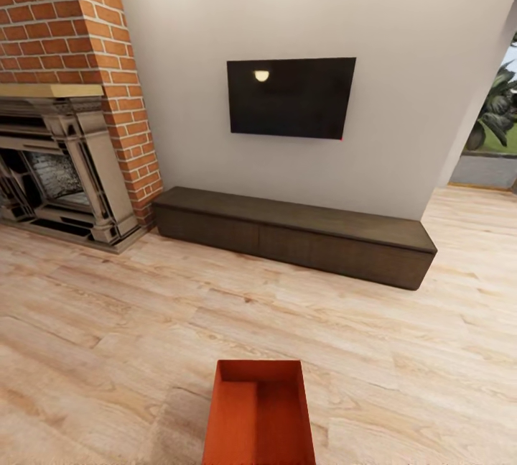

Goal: Move the two storage containers from the living room to the garage. In the garage, place one container on the floor and stack the other container on top of it (either order is fine).

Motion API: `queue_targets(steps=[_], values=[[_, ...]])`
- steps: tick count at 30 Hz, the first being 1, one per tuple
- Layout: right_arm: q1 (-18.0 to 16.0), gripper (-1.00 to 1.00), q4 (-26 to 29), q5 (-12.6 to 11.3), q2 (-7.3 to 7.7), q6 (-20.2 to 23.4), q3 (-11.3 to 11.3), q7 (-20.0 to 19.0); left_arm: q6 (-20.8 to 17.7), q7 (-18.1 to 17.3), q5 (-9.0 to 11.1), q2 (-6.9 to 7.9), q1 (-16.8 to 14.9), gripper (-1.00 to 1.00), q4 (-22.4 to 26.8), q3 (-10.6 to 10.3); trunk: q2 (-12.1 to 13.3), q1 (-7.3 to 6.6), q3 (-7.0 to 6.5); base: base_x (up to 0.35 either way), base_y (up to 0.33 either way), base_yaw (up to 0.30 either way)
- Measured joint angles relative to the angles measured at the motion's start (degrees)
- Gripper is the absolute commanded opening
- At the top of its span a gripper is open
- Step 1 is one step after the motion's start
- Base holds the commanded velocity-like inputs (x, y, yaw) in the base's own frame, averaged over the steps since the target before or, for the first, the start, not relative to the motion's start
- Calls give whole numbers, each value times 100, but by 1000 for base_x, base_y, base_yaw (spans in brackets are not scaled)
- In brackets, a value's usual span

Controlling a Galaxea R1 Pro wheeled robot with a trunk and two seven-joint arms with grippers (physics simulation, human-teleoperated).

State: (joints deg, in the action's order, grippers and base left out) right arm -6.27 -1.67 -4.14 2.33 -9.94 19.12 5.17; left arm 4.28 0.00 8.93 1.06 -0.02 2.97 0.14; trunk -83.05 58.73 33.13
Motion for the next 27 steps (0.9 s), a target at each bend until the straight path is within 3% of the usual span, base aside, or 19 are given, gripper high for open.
queue_targets(steps=[27], values=[[0,100,1,-2,-9,0,0,7,0,0,0,0,2,100,0,3,0,0,249,0,0,0]])
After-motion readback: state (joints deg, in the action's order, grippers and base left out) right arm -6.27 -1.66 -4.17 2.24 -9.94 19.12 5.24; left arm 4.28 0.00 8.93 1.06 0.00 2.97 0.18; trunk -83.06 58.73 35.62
